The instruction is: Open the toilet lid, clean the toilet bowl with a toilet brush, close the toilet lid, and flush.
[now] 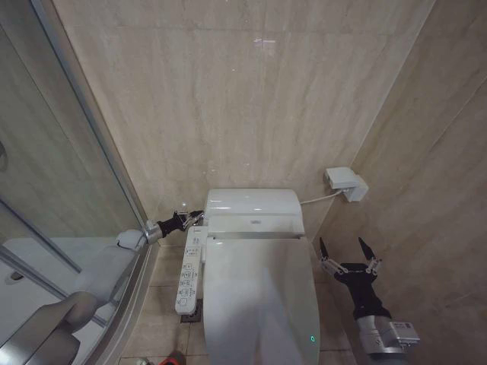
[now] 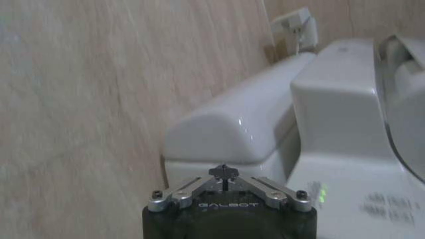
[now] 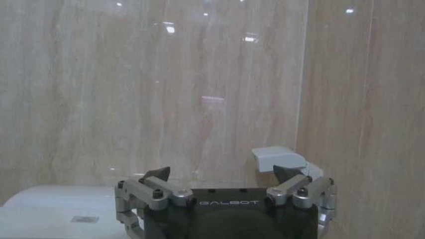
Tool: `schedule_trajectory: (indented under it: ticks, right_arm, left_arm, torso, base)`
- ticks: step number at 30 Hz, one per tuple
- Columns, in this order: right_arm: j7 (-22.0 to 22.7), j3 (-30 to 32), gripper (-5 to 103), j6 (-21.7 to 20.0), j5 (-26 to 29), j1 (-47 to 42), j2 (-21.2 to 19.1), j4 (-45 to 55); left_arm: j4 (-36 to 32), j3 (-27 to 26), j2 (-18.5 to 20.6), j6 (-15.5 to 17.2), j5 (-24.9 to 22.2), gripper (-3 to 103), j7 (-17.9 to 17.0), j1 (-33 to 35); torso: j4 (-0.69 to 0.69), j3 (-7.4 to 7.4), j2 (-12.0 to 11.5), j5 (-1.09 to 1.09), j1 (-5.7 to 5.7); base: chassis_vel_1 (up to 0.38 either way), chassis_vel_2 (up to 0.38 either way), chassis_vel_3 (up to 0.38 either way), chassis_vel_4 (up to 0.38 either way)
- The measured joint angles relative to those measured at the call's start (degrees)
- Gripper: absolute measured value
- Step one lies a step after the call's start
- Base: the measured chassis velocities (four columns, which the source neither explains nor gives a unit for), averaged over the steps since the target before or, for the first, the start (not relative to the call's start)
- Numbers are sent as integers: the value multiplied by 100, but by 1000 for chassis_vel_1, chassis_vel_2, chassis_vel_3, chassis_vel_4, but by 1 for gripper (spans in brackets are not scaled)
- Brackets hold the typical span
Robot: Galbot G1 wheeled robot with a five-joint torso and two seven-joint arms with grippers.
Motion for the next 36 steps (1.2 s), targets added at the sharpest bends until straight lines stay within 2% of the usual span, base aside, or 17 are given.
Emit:
schedule_trajectory:
  ticks: [19,36]
  right_arm:
    - [0,0,100,0,0,0,0,0]
    - [0,0,100,0,0,0,0,0]
  left_arm:
    - [128,-241,24,80,249,0,239,310]
    - [262,-348,-46,73,333,0,239,251]
  torso:
    - [-1,0,0,0,0]
    - [-2,0,0,-1,0]
  base:
    - [0,0,0,0]
    - [0,0,0,0]
